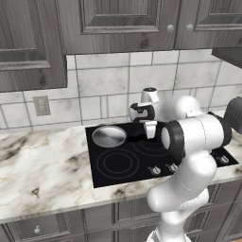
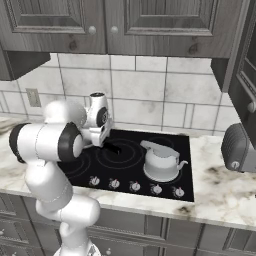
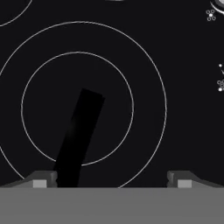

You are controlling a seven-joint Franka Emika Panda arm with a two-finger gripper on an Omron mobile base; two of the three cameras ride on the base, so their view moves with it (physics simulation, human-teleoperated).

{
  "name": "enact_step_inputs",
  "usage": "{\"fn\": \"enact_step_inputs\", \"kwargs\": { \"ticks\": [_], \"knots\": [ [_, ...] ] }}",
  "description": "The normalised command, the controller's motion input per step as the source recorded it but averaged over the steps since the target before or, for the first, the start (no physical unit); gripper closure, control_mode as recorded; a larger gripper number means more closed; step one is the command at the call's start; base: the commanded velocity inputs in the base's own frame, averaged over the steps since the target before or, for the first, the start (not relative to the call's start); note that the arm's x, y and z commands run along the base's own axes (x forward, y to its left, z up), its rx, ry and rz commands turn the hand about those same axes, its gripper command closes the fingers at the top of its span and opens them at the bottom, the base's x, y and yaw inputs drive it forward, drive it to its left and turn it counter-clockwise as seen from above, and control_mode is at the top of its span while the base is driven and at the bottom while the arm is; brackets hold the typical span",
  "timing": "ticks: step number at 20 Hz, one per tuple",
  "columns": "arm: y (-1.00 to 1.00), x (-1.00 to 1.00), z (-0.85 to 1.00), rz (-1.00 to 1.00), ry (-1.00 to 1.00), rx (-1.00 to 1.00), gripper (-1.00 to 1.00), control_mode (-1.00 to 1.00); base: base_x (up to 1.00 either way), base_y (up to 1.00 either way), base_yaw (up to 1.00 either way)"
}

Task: Pick the pan from the cabinet and place it on the stove. Then turn on the stove burner for the pan.

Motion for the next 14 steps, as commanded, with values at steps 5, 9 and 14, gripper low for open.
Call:
{"fn": "enact_step_inputs", "kwargs": {
  "ticks": [5,9,14],
  "knots": [
    [0.0,-0.44,0.18,-0.02,-0.04,0.0,-1.0,-1.0,0.0,0.0,0.0],
    [0.0,-0.48,0.22,-0.03,-0.02,0.0,-1.0,-1.0,0.0,0.0,0.0],
    [-0.03,-0.52,0.28,-0.07,0.0,0.0,-1.0,-1.0,0.0,0.0,0.0]
  ]
}}
